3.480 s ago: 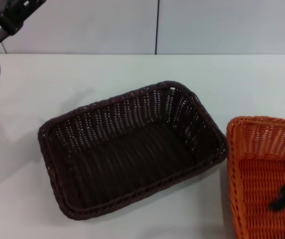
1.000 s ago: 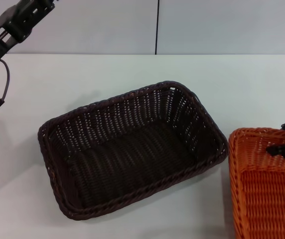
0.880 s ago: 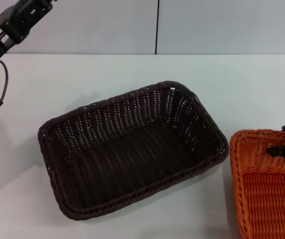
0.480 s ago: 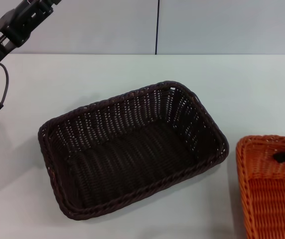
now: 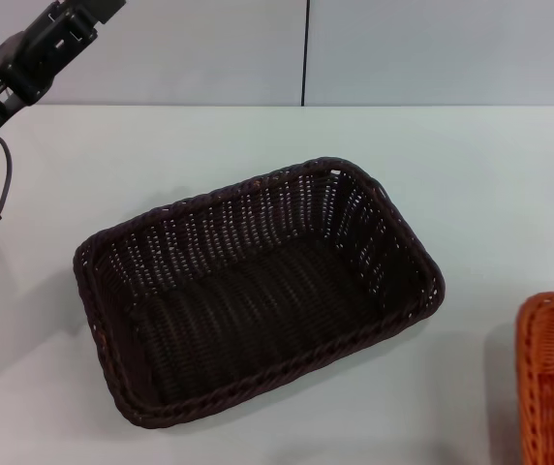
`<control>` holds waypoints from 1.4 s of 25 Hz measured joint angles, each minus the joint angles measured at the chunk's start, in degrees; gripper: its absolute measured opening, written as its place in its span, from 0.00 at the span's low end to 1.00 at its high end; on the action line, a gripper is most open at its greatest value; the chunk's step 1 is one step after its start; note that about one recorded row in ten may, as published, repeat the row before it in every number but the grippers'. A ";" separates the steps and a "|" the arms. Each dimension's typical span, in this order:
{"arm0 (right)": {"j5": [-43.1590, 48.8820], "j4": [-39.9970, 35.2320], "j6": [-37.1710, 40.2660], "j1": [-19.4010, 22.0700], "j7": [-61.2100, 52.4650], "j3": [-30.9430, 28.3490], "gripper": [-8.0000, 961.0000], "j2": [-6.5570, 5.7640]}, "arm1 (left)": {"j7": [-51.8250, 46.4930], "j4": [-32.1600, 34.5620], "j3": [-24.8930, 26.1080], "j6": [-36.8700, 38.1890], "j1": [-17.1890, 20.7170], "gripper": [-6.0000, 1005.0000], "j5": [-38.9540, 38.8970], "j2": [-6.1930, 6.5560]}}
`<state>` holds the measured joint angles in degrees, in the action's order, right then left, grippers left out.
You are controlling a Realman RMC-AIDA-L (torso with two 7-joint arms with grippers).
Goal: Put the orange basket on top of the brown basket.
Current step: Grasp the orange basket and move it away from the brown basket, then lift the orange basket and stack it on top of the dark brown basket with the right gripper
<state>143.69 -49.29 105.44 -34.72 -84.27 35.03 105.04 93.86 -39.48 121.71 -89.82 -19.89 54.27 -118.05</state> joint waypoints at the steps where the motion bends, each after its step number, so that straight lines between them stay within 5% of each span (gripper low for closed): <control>1: 0.12 -0.09 0.47 0.58 -0.41 -0.37 0.24 -0.68 | 0.00 0.01 0.01 -0.02 0.03 0.86 -0.02 0.00; 13: 3.40 -0.99 1.14 2.87 -0.77 -10.16 0.19 -3.34 | 0.00 0.03 0.05 0.22 -0.17 0.86 0.08 0.02; 16: -0.11 -1.08 1.15 3.96 0.87 -17.82 0.18 -3.70 | 0.00 0.23 0.10 0.32 -0.20 0.86 0.22 0.04; 24: -12.98 -0.04 1.01 8.14 1.47 -19.64 0.17 -4.88 | 0.00 1.52 1.37 0.33 0.91 0.86 0.28 0.57; 35: -26.35 7.41 -2.19 11.20 1.43 -27.47 0.17 -4.65 | 1.86 1.66 3.89 0.91 2.30 0.86 0.45 1.34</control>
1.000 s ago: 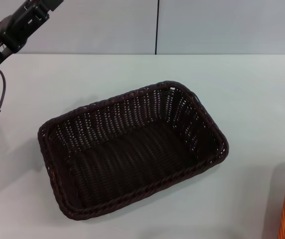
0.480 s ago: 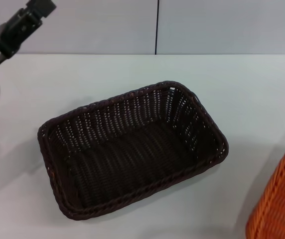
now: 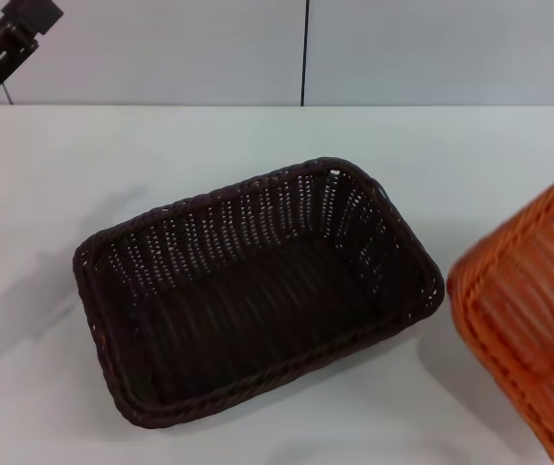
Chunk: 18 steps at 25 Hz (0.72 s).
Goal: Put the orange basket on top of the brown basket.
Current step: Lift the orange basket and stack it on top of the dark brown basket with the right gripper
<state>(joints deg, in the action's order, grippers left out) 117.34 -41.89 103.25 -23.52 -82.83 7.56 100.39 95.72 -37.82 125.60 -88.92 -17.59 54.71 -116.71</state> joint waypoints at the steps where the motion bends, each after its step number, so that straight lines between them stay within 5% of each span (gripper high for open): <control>1: -1.19 1.00 -0.33 0.20 0.12 -0.02 0.17 0.09 | 0.29 0.14 0.22 0.19 0.00 0.86 0.05 0.11; 6: -7.89 4.08 -1.35 0.77 2.36 0.00 0.18 2.94 | 1.50 0.60 2.92 1.60 -0.16 0.86 0.54 0.18; 11: -15.91 3.72 -0.70 -0.26 4.74 0.51 0.18 8.21 | 1.73 0.64 4.26 2.91 -0.59 0.86 1.58 0.07; 18: -20.57 6.56 -0.42 -3.13 7.64 0.56 0.18 11.52 | 1.75 0.64 4.29 4.06 -1.44 0.86 1.94 0.85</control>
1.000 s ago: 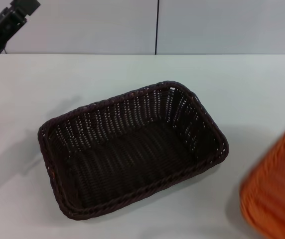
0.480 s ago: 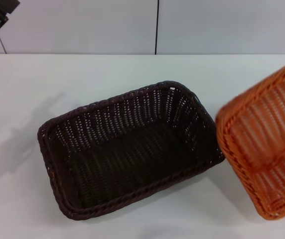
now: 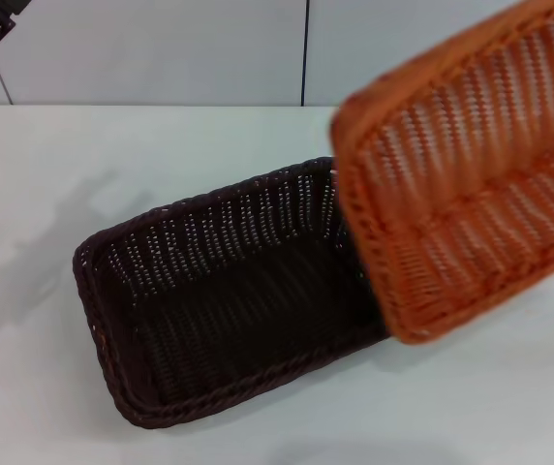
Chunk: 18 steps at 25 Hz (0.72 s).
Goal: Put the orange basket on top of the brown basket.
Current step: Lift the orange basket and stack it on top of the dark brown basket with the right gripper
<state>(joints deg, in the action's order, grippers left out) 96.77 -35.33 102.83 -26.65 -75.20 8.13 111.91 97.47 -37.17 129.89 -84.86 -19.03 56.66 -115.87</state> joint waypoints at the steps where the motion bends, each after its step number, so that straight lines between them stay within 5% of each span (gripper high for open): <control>1: -0.04 2.23 -0.05 -1.37 2.39 0.05 0.18 1.17 | 0.01 -0.03 0.01 1.36 -0.86 0.86 0.57 0.43; 4: 0.10 4.16 -0.25 -2.47 5.00 0.13 0.19 2.52 | 0.00 -0.03 -0.02 2.13 -1.22 0.86 0.90 0.62; 6: 0.32 8.09 -0.91 -3.80 9.46 0.14 0.19 5.19 | -0.10 0.00 -0.32 3.46 -1.74 0.86 1.56 0.82; 11: 0.33 17.90 -1.44 -4.78 16.86 0.98 0.19 6.76 | -0.61 0.46 0.01 4.97 -3.04 0.86 3.73 1.42; 18: 0.40 27.77 -3.11 -4.38 22.85 2.50 0.19 6.85 | -0.82 1.92 -0.10 5.16 -4.45 0.86 3.95 1.67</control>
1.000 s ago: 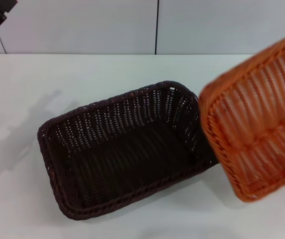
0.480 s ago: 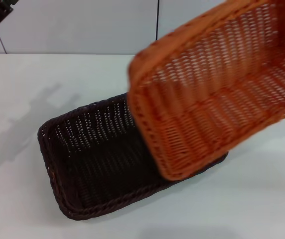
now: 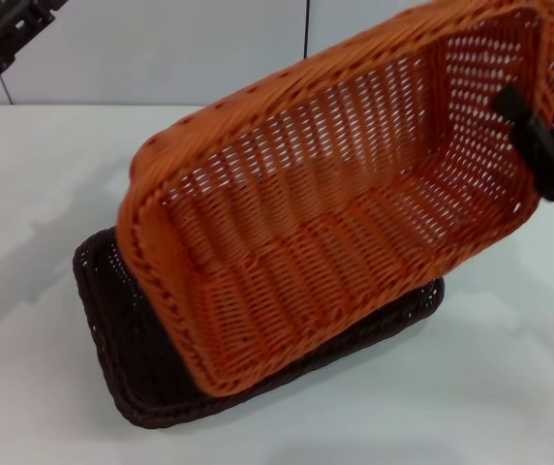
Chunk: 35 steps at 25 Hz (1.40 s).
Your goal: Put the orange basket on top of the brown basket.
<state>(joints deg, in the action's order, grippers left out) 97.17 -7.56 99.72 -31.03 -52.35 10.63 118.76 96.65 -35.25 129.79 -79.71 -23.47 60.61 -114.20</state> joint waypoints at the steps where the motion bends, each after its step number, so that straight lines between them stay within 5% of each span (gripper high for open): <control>1: 0.02 1.20 -0.21 0.29 0.49 0.29 0.19 0.05 | -0.01 0.35 -0.22 0.23 -0.42 0.86 0.05 0.01; 8: 1.60 8.18 -3.61 2.96 4.96 1.94 0.20 0.32 | -0.04 1.04 -0.24 1.19 -2.24 0.86 1.53 -0.04; 20: 7.17 9.20 -9.02 2.80 4.93 3.42 0.21 0.34 | -0.42 1.94 -0.65 1.03 -3.26 0.86 1.62 -0.63; 31: 5.61 7.98 -7.90 3.59 4.64 0.05 0.43 0.07 | -0.50 1.95 -0.59 0.52 -2.64 0.86 1.62 -0.75; 35: 4.33 4.26 -4.57 4.07 4.59 -2.73 0.59 0.01 | -0.50 1.95 -0.44 0.44 -2.54 0.86 1.61 -0.83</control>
<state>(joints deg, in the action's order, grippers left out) 101.50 -3.30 95.14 -26.97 -47.76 7.90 118.76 96.15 -33.31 129.35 -79.26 -26.01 62.22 -115.03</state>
